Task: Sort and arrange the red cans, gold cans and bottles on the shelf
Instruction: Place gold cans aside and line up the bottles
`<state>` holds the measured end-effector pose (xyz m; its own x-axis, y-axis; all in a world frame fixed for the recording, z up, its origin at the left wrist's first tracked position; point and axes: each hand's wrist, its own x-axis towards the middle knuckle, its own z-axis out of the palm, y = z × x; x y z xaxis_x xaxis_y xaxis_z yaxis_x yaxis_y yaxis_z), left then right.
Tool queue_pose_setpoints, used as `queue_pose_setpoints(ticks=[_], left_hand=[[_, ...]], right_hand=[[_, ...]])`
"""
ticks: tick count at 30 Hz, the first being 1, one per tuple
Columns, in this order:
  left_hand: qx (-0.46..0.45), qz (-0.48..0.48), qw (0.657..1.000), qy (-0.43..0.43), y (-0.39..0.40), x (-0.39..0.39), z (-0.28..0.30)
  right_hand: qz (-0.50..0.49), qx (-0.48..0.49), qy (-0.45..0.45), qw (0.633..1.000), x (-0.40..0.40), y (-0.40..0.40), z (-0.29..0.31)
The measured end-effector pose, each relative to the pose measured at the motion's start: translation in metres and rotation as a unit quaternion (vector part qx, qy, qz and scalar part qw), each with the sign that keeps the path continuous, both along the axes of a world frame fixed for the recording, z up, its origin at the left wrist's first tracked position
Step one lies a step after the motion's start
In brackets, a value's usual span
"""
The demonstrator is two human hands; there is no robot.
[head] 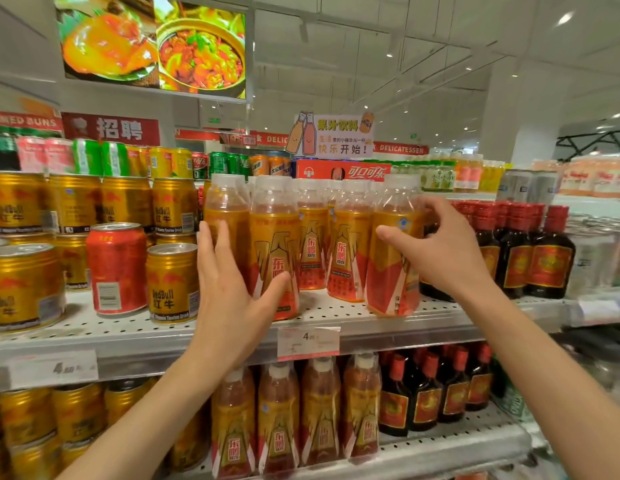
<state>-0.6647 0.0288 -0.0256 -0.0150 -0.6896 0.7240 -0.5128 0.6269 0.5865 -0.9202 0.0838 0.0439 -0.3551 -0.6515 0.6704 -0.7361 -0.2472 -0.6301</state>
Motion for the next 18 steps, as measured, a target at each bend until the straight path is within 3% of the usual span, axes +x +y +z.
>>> queue_pose_setpoints(ticks=[18], left_hand=[[-0.032, 0.022, 0.999, -0.014, -0.012, -0.011, -0.007]], right_hand=[[-0.046, 0.015, 0.023, 0.999, -0.015, -0.028, -0.045]])
